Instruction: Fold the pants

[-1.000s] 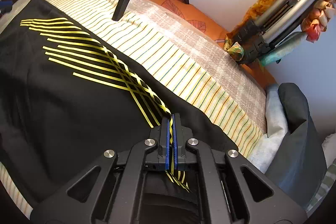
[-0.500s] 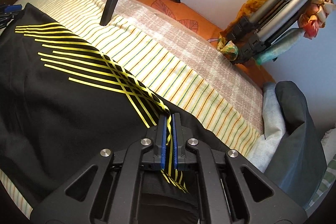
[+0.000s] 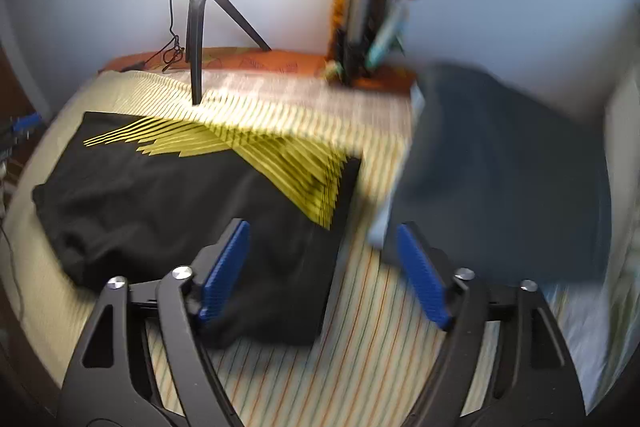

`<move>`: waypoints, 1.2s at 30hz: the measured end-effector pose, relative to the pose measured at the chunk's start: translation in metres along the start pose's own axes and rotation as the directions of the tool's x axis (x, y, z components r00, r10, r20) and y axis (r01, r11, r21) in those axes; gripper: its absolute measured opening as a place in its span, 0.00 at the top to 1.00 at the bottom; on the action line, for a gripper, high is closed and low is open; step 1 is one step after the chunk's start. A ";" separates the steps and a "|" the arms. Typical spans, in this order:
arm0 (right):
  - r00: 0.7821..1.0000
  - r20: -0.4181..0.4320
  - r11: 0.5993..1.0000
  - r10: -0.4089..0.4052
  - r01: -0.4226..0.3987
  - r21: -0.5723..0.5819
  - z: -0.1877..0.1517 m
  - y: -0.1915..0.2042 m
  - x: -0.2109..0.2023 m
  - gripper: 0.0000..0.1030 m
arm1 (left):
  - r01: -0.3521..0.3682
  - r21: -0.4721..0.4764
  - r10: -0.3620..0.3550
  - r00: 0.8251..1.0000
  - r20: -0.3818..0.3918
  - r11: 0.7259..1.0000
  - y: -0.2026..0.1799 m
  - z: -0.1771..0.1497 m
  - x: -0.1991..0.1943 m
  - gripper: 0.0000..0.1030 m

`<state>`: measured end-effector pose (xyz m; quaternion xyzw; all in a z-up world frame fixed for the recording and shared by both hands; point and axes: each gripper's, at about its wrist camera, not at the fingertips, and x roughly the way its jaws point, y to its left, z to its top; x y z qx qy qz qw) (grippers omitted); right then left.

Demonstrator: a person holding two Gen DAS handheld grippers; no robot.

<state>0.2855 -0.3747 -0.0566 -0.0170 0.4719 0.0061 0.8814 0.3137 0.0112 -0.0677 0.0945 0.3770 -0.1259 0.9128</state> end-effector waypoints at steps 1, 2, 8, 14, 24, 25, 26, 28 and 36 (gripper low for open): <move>1.000 -0.013 0.999 0.013 -0.013 0.032 -0.013 -0.002 -0.002 0.22 | 0.033 0.026 -0.033 0.999 0.010 0.999 -0.014 -0.004 -0.007 0.58; 0.999 -0.028 0.997 0.026 -0.024 0.073 -0.027 -0.005 -0.005 0.22 | 0.074 0.055 -0.076 0.997 0.018 0.996 -0.030 -0.010 -0.015 0.58; 0.982 -0.092 0.928 0.166 -0.124 0.351 -0.078 -0.018 0.016 0.22 | 0.192 0.208 -0.190 0.981 -0.030 0.959 -0.099 -0.036 -0.030 0.57; 0.960 -0.040 0.839 0.278 -0.222 0.497 -0.089 -0.017 0.033 0.22 | 0.219 0.380 -0.206 0.976 -0.076 0.899 -0.149 -0.057 -0.034 0.57; 0.931 0.062 0.664 0.360 -0.303 0.684 -0.085 -0.023 0.053 0.22 | 0.213 0.481 -0.163 0.976 -0.143 0.851 -0.186 -0.068 0.003 0.77; 0.933 0.066 0.659 0.355 -0.299 0.690 -0.084 -0.024 0.054 0.24 | 0.219 0.476 -0.164 0.974 -0.156 0.852 -0.188 -0.070 0.006 0.83; 0.937 0.065 0.661 0.344 -0.291 0.691 -0.083 -0.024 0.055 0.29 | 0.232 0.470 -0.173 0.971 -0.165 0.851 -0.187 -0.071 0.009 0.88; 0.946 0.060 0.673 0.318 -0.270 0.688 -0.080 -0.024 0.056 0.46 | 0.250 0.470 -0.195 0.967 -0.162 0.846 -0.186 -0.075 0.008 0.91; 0.970 0.015 0.814 0.243 -0.213 0.540 -0.061 -0.015 0.048 0.78 | 0.271 0.454 -0.221 0.962 -0.161 0.849 -0.186 -0.088 0.005 0.90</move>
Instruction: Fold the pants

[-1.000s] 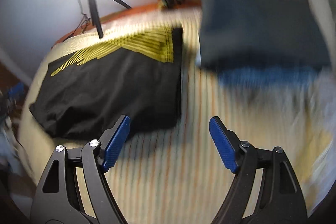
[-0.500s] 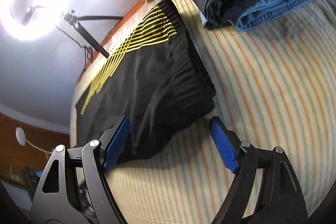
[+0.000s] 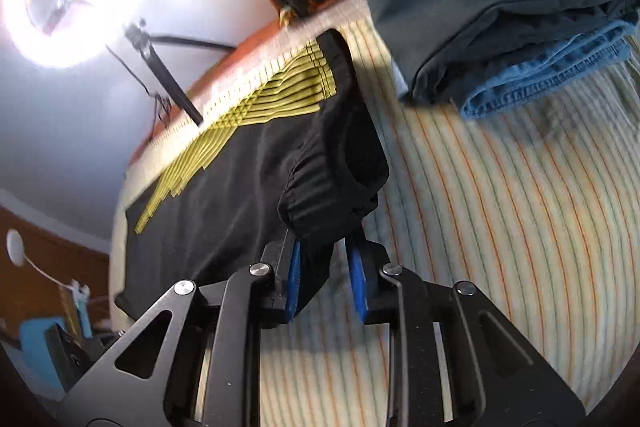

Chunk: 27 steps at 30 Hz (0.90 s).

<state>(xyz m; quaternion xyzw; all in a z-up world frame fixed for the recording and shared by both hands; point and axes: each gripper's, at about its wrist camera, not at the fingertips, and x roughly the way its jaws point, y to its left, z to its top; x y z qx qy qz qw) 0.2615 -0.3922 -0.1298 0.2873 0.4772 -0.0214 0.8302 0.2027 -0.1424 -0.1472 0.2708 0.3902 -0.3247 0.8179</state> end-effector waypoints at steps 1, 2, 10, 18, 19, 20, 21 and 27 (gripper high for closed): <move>0.999 -0.038 1.000 -0.019 0.019 -0.016 0.000 0.001 0.008 0.77 | 0.009 -0.016 -0.009 1.000 -0.004 1.000 0.002 0.001 0.001 0.88; 0.998 -0.051 0.999 -0.038 0.036 -0.027 -0.001 -0.001 0.010 0.76 | 0.013 -0.032 -0.013 1.000 -0.008 0.999 0.003 0.002 -0.001 0.86; 1.000 0.001 0.999 -0.019 0.019 -0.027 -0.016 -0.012 -0.028 0.63 | -0.042 -0.202 0.058 0.996 0.071 0.978 0.031 -0.023 -0.061 0.67; 0.995 0.096 0.995 0.015 -0.005 -0.101 -0.053 0.003 -0.094 0.57 | -0.192 -0.406 0.223 0.974 0.029 0.893 0.068 -0.095 -0.129 0.67; 0.994 0.104 0.994 0.013 -0.001 -0.109 -0.057 0.005 -0.099 0.57 | -0.196 -0.430 0.227 0.974 0.022 0.882 0.072 -0.102 -0.134 0.67; 0.993 0.114 0.993 0.012 0.002 -0.119 -0.062 0.007 -0.105 0.57 | -0.196 -0.454 0.228 0.974 0.016 0.869 0.075 -0.109 -0.140 0.67; 0.993 0.118 0.992 0.015 0.000 -0.123 -0.065 0.009 -0.108 0.57 | -0.195 -0.485 0.230 0.973 0.013 0.853 0.079 -0.116 -0.146 0.67; 0.990 0.132 0.990 0.043 -0.025 -0.140 -0.084 0.018 -0.127 0.57 | -0.151 -0.602 0.221 0.974 0.044 0.784 0.086 -0.134 -0.162 0.67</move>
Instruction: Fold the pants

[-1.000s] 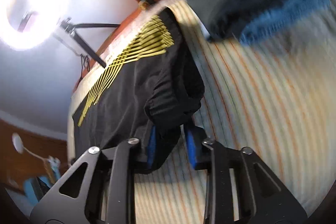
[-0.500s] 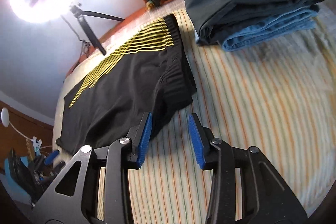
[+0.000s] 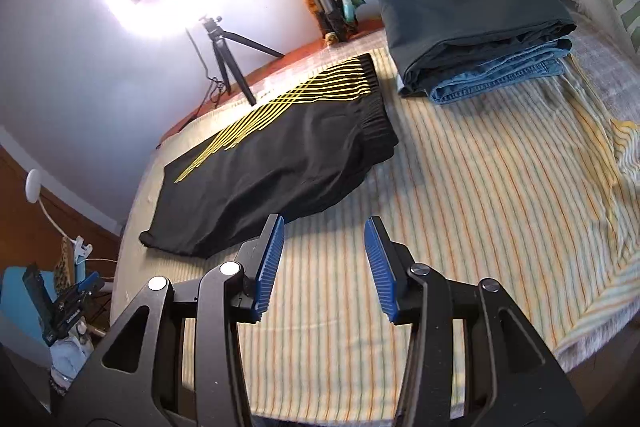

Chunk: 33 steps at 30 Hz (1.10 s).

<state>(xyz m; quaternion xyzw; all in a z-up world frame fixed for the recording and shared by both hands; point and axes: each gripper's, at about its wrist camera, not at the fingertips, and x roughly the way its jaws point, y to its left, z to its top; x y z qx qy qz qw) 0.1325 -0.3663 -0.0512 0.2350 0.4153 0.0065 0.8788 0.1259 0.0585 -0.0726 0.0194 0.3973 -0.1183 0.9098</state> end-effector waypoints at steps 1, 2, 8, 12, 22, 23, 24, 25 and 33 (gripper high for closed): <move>1.000 0.002 1.000 0.001 -0.001 -0.003 -0.003 0.000 -0.004 0.57 | -0.002 -0.011 0.002 1.000 0.000 1.000 0.000 0.000 0.000 0.67; 1.000 0.005 1.000 0.003 -0.003 -0.007 -0.007 0.000 -0.009 0.57 | 0.000 -0.014 0.000 1.000 -0.003 1.000 -0.002 0.001 0.001 0.67; 1.000 0.002 1.000 0.026 -0.026 0.012 -0.026 -0.015 -0.020 0.57 | -0.010 0.050 0.010 1.000 0.007 0.999 -0.048 0.023 0.018 0.67; 0.999 -0.007 0.999 0.037 -0.037 0.035 -0.025 -0.033 -0.016 0.57 | -0.009 0.077 0.008 1.000 0.013 0.997 -0.082 0.041 0.037 0.67; 0.995 -0.050 0.991 0.086 -0.080 0.107 0.014 -0.042 0.043 0.57 | -0.125 0.065 0.129 0.990 -0.064 0.990 -0.059 0.058 0.099 0.67; 0.994 -0.060 0.989 0.092 -0.085 0.118 0.018 -0.041 0.053 0.57 | -0.145 0.073 0.150 0.986 -0.077 0.987 -0.054 0.058 0.108 0.67; 0.993 -0.071 0.988 0.093 -0.083 0.128 0.021 -0.041 0.061 0.57 | -0.162 0.079 0.169 0.981 -0.091 0.984 -0.050 0.058 0.117 0.67; 0.992 -0.080 0.987 0.092 -0.080 0.141 0.024 -0.041 0.070 0.57 | -0.172 0.080 0.180 0.978 -0.102 0.982 -0.047 0.057 0.123 0.67; 0.990 -0.107 0.972 0.095 -0.069 0.226 0.041 -0.049 0.115 0.57 | -0.273 0.123 0.284 0.955 -0.087 0.954 -0.024 0.050 0.159 0.64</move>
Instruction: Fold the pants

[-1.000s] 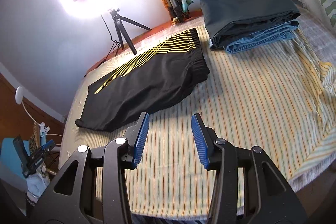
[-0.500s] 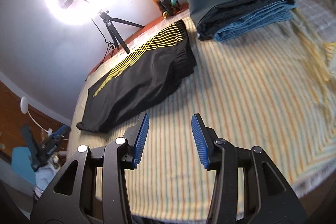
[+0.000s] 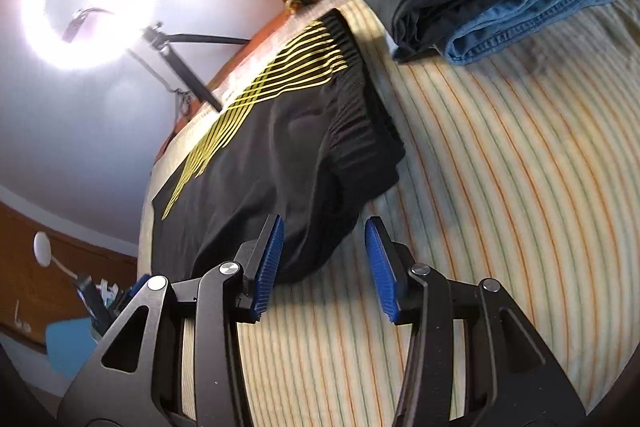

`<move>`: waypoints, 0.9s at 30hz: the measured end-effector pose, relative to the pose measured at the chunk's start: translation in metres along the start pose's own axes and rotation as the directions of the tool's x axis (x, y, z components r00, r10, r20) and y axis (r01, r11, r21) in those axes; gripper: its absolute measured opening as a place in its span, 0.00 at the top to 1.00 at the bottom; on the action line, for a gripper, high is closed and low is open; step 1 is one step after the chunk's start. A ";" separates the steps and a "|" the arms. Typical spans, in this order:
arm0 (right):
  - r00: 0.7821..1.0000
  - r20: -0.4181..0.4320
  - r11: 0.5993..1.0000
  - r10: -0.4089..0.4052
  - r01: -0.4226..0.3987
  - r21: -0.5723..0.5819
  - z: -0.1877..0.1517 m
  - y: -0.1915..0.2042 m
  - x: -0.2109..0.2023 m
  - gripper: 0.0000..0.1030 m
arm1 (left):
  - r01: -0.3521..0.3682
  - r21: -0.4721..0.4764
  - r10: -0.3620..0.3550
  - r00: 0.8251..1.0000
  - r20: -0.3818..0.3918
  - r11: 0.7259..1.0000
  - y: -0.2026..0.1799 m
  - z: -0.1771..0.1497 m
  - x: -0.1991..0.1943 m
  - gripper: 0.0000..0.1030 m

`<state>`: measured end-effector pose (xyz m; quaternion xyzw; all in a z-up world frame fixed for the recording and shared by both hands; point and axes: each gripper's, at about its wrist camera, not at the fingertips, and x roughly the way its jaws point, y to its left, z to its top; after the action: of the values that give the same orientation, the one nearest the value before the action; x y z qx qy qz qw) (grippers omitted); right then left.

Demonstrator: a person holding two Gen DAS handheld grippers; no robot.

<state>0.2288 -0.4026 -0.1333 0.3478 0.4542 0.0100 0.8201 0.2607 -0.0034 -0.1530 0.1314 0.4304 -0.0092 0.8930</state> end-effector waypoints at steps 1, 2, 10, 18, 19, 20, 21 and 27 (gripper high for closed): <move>1.000 -0.003 1.000 -0.003 0.003 0.012 0.003 -0.002 0.006 0.57 | -0.012 -0.002 0.012 1.000 0.002 1.000 0.003 0.000 0.003 0.64; 1.000 -0.006 1.000 -0.006 0.006 0.026 0.005 -0.004 0.011 0.57 | -0.020 -0.012 0.021 1.000 0.002 1.000 0.006 0.001 0.004 0.64; 1.000 0.005 0.997 0.029 -0.029 0.076 0.019 -0.012 0.026 0.56 | -0.073 -0.008 0.073 0.997 0.008 0.997 0.019 0.003 -0.003 0.65; 0.997 -0.002 0.991 0.081 -0.080 0.109 0.022 -0.026 0.015 0.56 | 0.182 0.110 -0.197 0.970 0.145 0.977 -0.044 0.020 -0.071 0.56; 0.997 0.002 0.992 0.075 -0.074 0.097 0.022 -0.026 0.010 0.56 | 0.211 0.138 -0.232 0.961 0.153 0.968 -0.056 0.021 -0.077 0.54; 0.998 0.009 0.995 0.064 -0.065 0.075 0.022 -0.026 0.003 0.56 | 0.242 0.173 -0.270 0.949 0.161 0.955 -0.071 0.024 -0.085 0.51; 0.999 0.015 0.997 0.053 -0.054 0.059 0.023 -0.025 -0.002 0.56 | 0.274 0.209 -0.311 0.936 0.166 0.939 -0.087 0.026 -0.092 0.49; 0.996 0.083 1.000 0.022 -0.021 -0.016 0.035 -0.022 -0.047 0.33 | 0.374 0.411 -0.463 0.876 0.139 0.831 -0.177 0.041 -0.119 0.41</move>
<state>0.2214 -0.4547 -0.0994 0.3466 0.4155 0.0078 0.8409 0.1948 -0.1962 -0.0772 0.1980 0.3314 -0.3023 0.8715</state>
